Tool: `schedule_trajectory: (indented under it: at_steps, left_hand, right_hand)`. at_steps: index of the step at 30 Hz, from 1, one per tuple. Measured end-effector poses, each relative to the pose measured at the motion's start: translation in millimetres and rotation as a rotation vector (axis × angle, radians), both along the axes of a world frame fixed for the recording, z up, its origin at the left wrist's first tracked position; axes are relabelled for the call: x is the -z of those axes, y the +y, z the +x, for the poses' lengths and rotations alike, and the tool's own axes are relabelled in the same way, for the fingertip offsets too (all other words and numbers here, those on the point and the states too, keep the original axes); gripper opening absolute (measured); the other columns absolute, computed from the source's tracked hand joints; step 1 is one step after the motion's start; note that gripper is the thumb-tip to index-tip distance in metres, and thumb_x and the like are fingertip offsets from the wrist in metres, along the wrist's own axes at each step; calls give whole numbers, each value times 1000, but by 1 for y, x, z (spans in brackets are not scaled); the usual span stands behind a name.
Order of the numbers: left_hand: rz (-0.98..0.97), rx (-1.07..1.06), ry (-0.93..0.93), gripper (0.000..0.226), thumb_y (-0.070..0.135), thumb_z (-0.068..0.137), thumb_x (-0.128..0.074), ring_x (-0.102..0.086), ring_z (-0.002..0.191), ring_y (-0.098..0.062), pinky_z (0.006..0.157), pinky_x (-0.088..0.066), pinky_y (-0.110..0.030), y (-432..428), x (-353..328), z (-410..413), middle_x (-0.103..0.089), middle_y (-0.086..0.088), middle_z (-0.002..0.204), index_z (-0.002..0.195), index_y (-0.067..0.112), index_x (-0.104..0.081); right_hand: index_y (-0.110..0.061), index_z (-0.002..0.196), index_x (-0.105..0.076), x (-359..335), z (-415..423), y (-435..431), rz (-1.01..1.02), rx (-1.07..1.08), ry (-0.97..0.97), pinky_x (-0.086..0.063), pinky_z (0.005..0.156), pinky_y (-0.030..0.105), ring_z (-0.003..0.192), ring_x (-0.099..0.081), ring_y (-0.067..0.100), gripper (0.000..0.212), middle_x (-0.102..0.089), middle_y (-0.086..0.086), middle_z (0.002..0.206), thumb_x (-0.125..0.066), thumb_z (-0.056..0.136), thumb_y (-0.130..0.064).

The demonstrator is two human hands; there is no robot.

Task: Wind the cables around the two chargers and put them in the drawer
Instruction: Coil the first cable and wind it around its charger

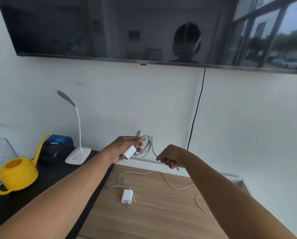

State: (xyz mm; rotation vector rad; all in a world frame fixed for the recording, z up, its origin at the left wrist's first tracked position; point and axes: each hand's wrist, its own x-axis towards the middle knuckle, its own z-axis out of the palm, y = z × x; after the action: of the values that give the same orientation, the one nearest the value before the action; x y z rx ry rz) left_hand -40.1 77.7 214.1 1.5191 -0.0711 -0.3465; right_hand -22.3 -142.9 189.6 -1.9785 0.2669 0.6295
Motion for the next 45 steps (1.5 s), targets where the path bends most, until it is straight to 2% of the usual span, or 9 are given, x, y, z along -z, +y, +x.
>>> schedule_trajectory:
  at_steps: [4,9,18,23,27,30,32,37,45]
  left_hand:
    - [119,85,-76,13,17,89,-69,-68,60,-11,42,-43,-18,-11,10,-4,-70,-9,78,90,4,-70]
    - [232,243,-167,13,19,89,-69,-62,81,-18,79,-47,-25,-20,27,-3,-72,-12,84,82,8,-74]
    - [465,521,-205,18,27,85,-75,-64,85,-9,97,-46,-29,-39,39,-9,-73,-5,88,88,10,-78]
    - [526,556,-227,5,18,81,-78,-65,84,-3,89,-47,-18,-53,43,-13,-75,5,84,82,23,-79]
    - [285,343,-233,22,10,76,-81,-69,97,-5,89,-50,-14,-61,50,-18,-77,3,98,95,20,-79]
    - [49,-63,-176,22,15,78,-80,-68,83,-15,70,-54,-21,-67,63,-19,-75,-6,96,99,12,-77]
    - [63,-192,-94,33,21,79,-80,-66,76,-17,60,-51,-24,-71,75,-17,-71,-8,96,109,9,-71]
    - [178,22,365,36,45,78,-76,-59,57,-16,46,-36,-20,-72,90,-15,-65,-4,75,91,12,-66]
    - [145,110,442,30,41,78,-77,-54,49,-9,42,-31,-19,-75,97,-15,-64,4,65,93,16,-70]
  right_hand:
    - [-1,94,-66,-5,-1,-7,204,-98,192,-21,41,15,43,-34,12,53,-59,5,69,-34,91,-43]
    - [0,103,-67,0,-7,-21,239,-139,227,-20,44,18,47,-37,14,107,-64,5,77,-16,75,-90]
    - [-15,74,-60,10,-19,-33,218,-181,233,-19,39,17,47,-31,12,63,-55,2,70,-52,74,-77]
    - [-13,73,-54,21,-22,-37,270,-102,192,-18,36,15,41,-32,7,18,-52,0,58,-50,88,-23]
    - [-10,76,-55,33,-23,-44,351,-4,120,-20,35,16,48,-32,9,15,-50,2,62,-50,90,-13]
    - [-4,88,-63,40,-25,-48,385,40,90,-23,35,16,50,-34,10,15,-59,4,70,-51,92,-11]
    - [-3,91,-63,43,-29,-46,367,49,48,-25,36,17,46,-38,10,10,-60,4,64,-55,92,-9]
    - [-7,80,-64,53,-32,-46,332,62,-38,-30,37,20,51,-42,16,11,-65,6,61,-69,88,-12]
    - [-5,87,-67,63,-39,-52,346,35,-74,-36,39,21,41,-49,13,5,-65,7,60,-64,89,-3]
